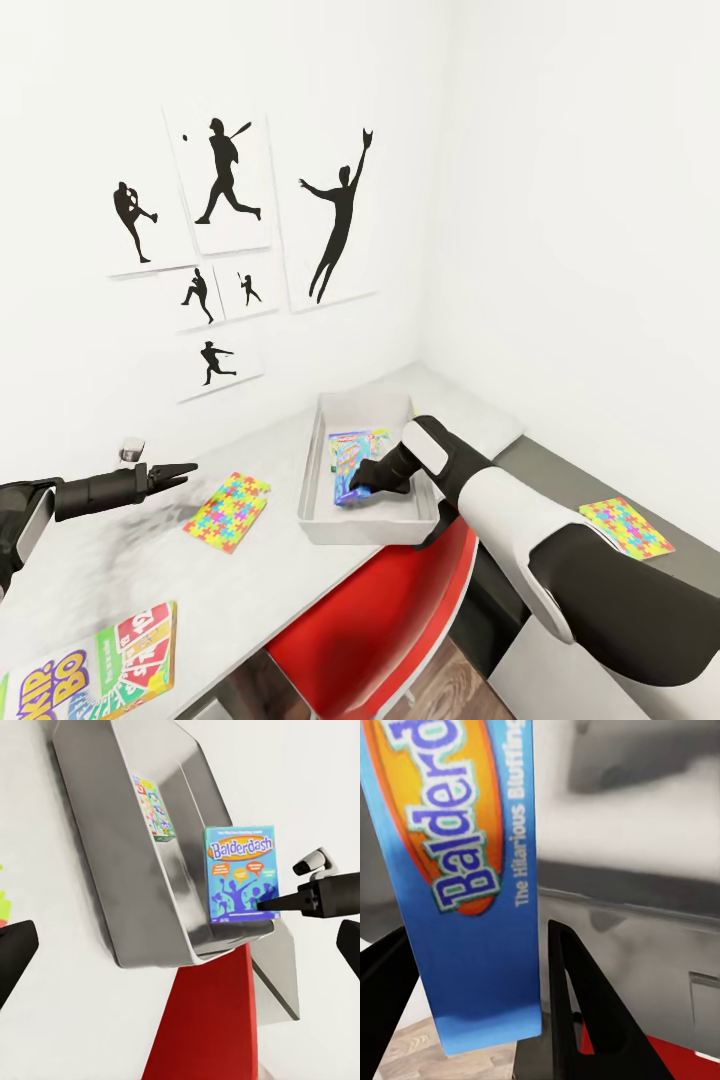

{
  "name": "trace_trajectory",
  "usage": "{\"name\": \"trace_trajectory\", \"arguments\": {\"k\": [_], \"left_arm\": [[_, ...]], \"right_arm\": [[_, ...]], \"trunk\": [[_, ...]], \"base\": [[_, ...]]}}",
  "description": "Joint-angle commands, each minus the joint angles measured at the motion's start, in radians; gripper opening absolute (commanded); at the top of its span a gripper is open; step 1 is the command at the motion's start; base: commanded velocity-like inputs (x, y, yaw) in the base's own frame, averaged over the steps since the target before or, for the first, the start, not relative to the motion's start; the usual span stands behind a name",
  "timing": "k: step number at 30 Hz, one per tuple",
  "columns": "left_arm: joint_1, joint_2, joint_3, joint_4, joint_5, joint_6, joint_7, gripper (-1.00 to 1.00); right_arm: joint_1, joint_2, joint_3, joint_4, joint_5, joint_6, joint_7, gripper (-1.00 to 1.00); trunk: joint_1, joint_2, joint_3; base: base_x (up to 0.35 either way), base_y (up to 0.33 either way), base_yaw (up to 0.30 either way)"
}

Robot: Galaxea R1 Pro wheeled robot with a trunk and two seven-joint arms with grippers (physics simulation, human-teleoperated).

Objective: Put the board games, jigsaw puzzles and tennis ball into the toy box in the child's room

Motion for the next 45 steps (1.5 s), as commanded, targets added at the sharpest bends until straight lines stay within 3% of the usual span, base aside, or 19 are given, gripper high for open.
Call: {"name": "trace_trajectory", "arguments": {"k": [1,30,36,45], "left_arm": [[-0.001,0.001,0.000,0.000,0.003,0.010,-0.002,1.00],[0.001,0.000,0.000,0.001,0.004,0.010,-0.003,1.00],[0.001,0.000,0.000,0.000,0.004,0.014,-0.003,1.00],[0.001,0.001,0.000,0.000,0.004,0.013,-0.003,1.00]], "right_arm": [[0.000,0.000,0.003,0.000,-0.012,0.000,-0.009,-1.00],[0.002,0.000,0.003,0.003,-0.009,-0.001,-0.009,-1.00],[0.002,0.000,0.003,0.080,-0.010,-0.002,-0.009,-1.00],[0.002,0.000,0.001,0.090,-0.013,-0.005,-0.008,-1.00]], "trunk": [[0.001,-0.002,-0.002],[0.001,-0.002,-0.002],[0.001,-0.002,-0.002],[0.001,-0.002,-0.002]], "base": [[0.000,0.000,0.000],[0.035,0.005,0.000],[0.000,0.024,0.000],[0.000,0.027,0.000]]}}
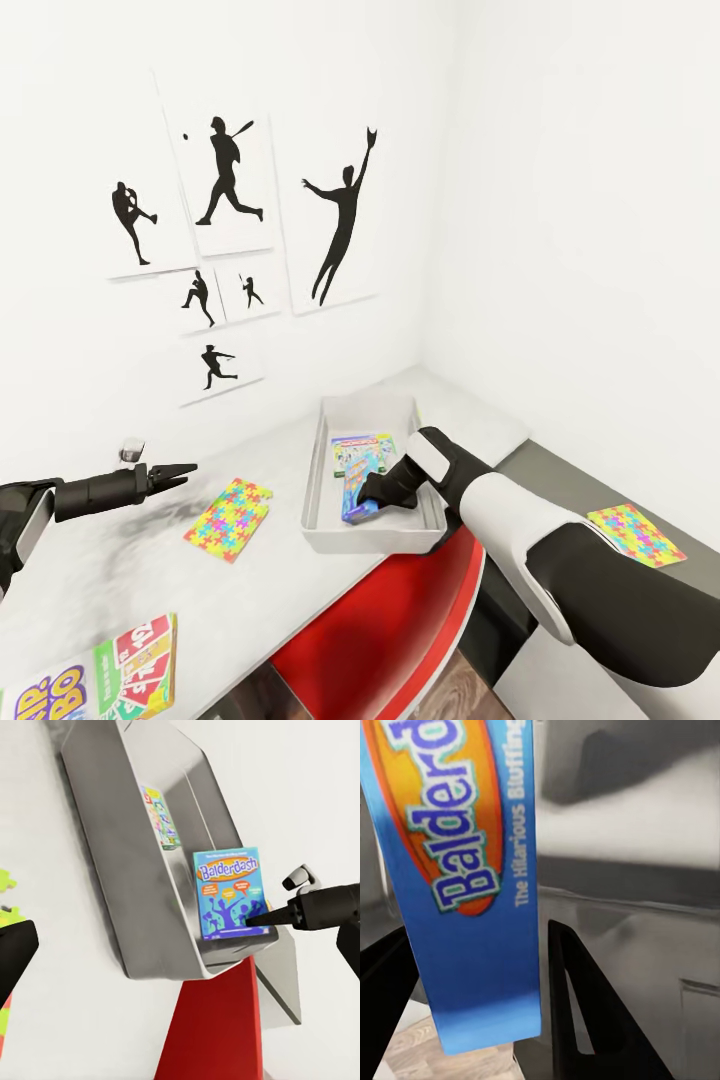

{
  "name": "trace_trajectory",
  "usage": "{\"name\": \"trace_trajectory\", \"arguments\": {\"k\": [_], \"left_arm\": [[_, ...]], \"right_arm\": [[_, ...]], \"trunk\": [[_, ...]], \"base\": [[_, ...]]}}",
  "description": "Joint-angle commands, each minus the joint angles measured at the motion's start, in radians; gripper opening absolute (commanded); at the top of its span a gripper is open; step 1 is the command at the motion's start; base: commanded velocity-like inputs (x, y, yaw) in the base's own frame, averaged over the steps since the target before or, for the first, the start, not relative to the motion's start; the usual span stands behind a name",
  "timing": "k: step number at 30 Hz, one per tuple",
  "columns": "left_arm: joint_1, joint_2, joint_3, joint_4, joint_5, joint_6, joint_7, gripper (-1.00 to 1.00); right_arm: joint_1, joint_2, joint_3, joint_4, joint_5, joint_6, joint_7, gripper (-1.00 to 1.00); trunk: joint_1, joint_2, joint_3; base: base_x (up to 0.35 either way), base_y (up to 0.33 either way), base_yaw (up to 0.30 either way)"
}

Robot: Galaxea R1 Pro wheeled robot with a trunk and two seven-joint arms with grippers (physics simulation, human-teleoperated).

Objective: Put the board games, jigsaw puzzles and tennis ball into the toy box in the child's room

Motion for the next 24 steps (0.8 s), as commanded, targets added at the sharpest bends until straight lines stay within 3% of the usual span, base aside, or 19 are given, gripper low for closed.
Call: {"name": "trace_trajectory", "arguments": {"k": [1,5,11,24], "left_arm": [[-0.001,0.000,0.000,0.000,0.003,0.010,-0.002,1.00],[-0.001,0.001,0.000,0.000,0.003,0.009,-0.002,1.00],[-0.001,0.001,0.000,0.000,0.003,0.010,-0.002,1.00],[-0.001,0.001,0.000,0.000,0.003,0.011,-0.002,1.00]], "right_arm": [[-0.001,0.000,0.004,-0.001,-0.012,-0.001,-0.010,-1.00],[-0.001,0.000,0.003,0.001,-0.014,-0.025,0.007,-1.00],[-0.001,0.000,0.005,0.001,-0.008,-0.035,0.103,-1.00],[-0.001,0.000,0.011,0.003,-0.004,-0.032,0.112,-1.00]], "trunk": [[0.001,-0.002,-0.002],[0.001,-0.002,-0.002],[0.001,-0.002,-0.002],[0.001,-0.002,-0.002]], "base": [[0.000,0.002,0.000],[0.000,0.001,0.000],[0.000,0.000,0.000],[0.000,0.000,0.000]]}}
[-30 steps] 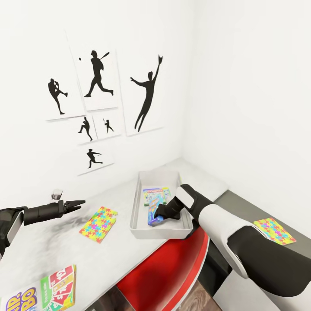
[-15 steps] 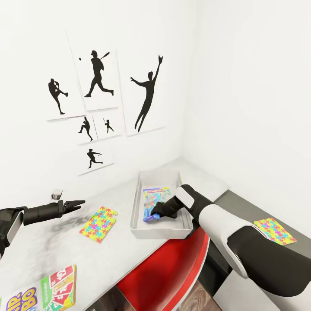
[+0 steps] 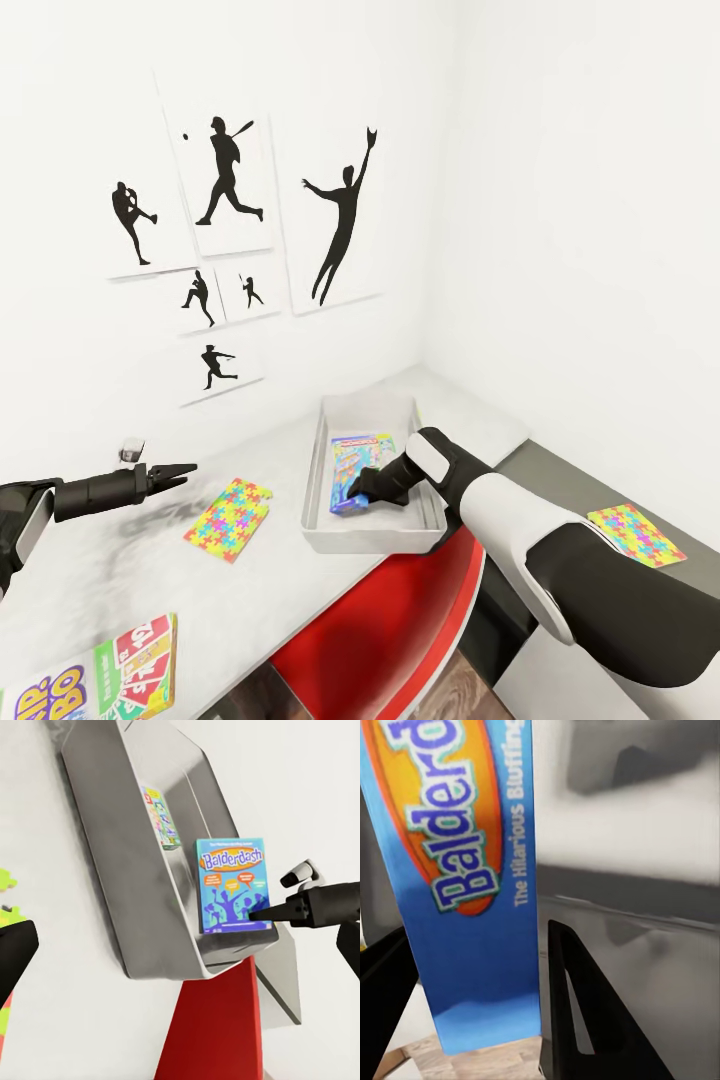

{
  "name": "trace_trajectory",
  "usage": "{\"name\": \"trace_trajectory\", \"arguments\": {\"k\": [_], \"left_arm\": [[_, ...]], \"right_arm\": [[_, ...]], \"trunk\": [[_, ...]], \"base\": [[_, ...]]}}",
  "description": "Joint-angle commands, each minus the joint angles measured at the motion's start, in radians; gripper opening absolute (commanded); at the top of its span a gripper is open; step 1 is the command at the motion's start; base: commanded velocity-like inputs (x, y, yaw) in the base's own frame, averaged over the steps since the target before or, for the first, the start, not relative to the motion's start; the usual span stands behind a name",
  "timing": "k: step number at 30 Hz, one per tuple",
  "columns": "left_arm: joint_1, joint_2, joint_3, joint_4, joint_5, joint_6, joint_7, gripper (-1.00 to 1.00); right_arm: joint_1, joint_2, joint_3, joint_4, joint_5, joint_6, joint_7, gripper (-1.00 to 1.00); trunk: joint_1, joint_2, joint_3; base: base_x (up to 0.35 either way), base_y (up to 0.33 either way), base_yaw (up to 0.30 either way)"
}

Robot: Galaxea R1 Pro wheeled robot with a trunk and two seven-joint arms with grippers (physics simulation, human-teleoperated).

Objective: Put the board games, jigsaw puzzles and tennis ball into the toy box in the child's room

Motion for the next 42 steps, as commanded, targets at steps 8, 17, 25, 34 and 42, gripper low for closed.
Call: {"name": "trace_trajectory", "arguments": {"k": [8,17,25,34,42], "left_arm": [[-0.001,0.000,0.000,0.000,0.003,0.008,-0.002,1.00],[-0.001,0.002,0.001,0.000,0.005,0.005,-0.003,1.00],[-0.001,0.002,0.002,0.000,0.006,0.010,-0.003,1.00],[-0.001,0.003,0.002,0.000,0.006,0.009,-0.003,1.00],[-0.001,0.004,0.002,0.000,0.006,0.009,-0.003,1.00]], "right_arm": [[-0.001,0.000,0.005,0.000,-0.008,-0.001,-0.012,-1.00],[-0.001,0.000,0.007,0.000,-0.006,-0.003,-0.013,-1.00],[-0.001,0.000,0.006,-0.002,-0.005,-0.004,-0.012,-1.00],[-0.001,0.000,0.005,-0.007,-0.005,-0.005,-0.010,-1.00],[-0.001,0.000,0.005,-0.009,-0.005,-0.005,-0.009,-1.00]], "trunk": [[0.001,-0.002,-0.002],[0.001,-0.002,-0.002],[0.001,-0.002,-0.002],[0.035,-0.065,-0.030],[0.066,-0.121,-0.055]], "base": [[0.000,0.024,0.000],[0.000,0.006,0.000],[0.000,0.000,0.000],[0.000,0.000,0.000],[0.000,0.000,0.000]]}}
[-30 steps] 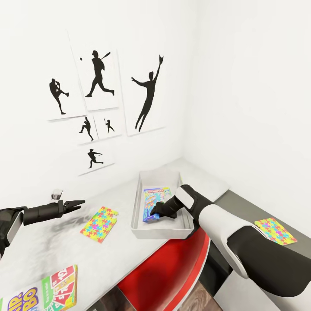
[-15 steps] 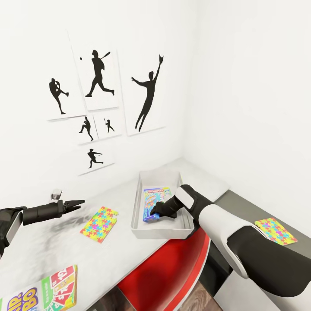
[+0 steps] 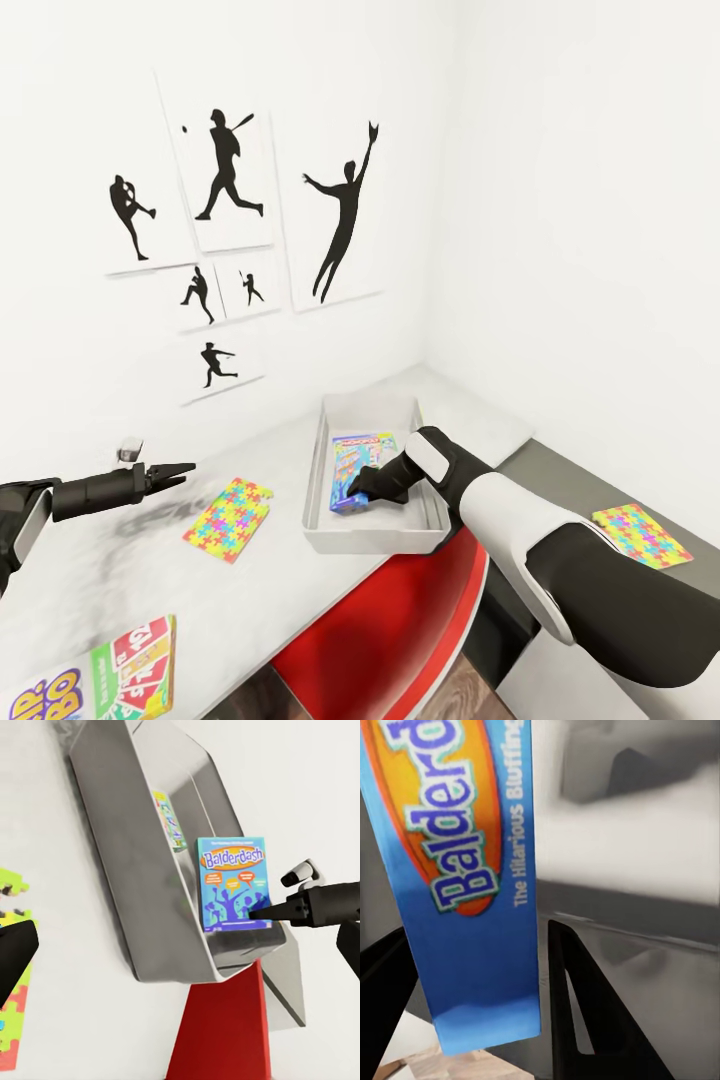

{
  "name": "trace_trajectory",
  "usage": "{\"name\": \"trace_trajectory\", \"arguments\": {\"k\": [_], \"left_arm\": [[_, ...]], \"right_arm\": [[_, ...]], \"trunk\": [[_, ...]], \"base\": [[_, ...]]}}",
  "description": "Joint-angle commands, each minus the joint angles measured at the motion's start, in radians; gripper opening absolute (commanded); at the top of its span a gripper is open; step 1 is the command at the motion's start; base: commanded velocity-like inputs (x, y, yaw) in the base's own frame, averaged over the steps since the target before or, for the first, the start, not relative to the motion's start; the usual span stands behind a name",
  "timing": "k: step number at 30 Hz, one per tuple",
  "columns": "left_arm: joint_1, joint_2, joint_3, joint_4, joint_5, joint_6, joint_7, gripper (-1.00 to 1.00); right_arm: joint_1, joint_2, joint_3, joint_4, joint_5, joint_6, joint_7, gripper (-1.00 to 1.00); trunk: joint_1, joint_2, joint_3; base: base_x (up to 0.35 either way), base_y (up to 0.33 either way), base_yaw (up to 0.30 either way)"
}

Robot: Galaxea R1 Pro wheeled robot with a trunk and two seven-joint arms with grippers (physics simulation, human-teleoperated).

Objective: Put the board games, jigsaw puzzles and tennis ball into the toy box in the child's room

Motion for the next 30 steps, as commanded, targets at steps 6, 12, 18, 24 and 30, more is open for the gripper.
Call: {"name": "trace_trajectory", "arguments": {"k": [6,12,18,24,30], "left_arm": [[-0.001,0.002,0.000,0.000,0.003,0.009,-0.003,1.00],[-0.001,0.003,0.000,0.000,0.004,0.009,-0.003,1.00],[-0.001,0.002,0.000,0.000,0.004,0.010,-0.004,1.00],[-0.001,0.000,0.000,0.000,0.004,0.010,-0.004,1.00],[-0.001,-0.001,0.000,0.000,0.004,0.011,-0.004,1.00]], "right_arm": [[-0.001,0.000,0.004,0.002,-0.010,0.002,-0.007,-1.00],[-0.001,0.000,0.004,0.005,-0.010,0.002,-0.007,-1.00],[-0.001,0.000,0.004,0.005,-0.010,0.003,-0.007,-1.00],[-0.001,0.000,0.005,0.005,-0.010,0.003,-0.008,-1.00],[-0.001,0.000,0.006,0.005,-0.010,0.003,-0.008,-1.00]], "trunk": [[0.024,-0.044,-0.021],[0.047,-0.086,-0.040],[0.070,-0.128,-0.058],[0.085,-0.156,-0.071],[0.108,-0.198,-0.090]], "base": [[0.000,0.000,0.000],[0.000,0.000,0.000],[0.000,0.000,0.000],[0.000,0.000,0.000],[0.000,0.000,0.000]]}}
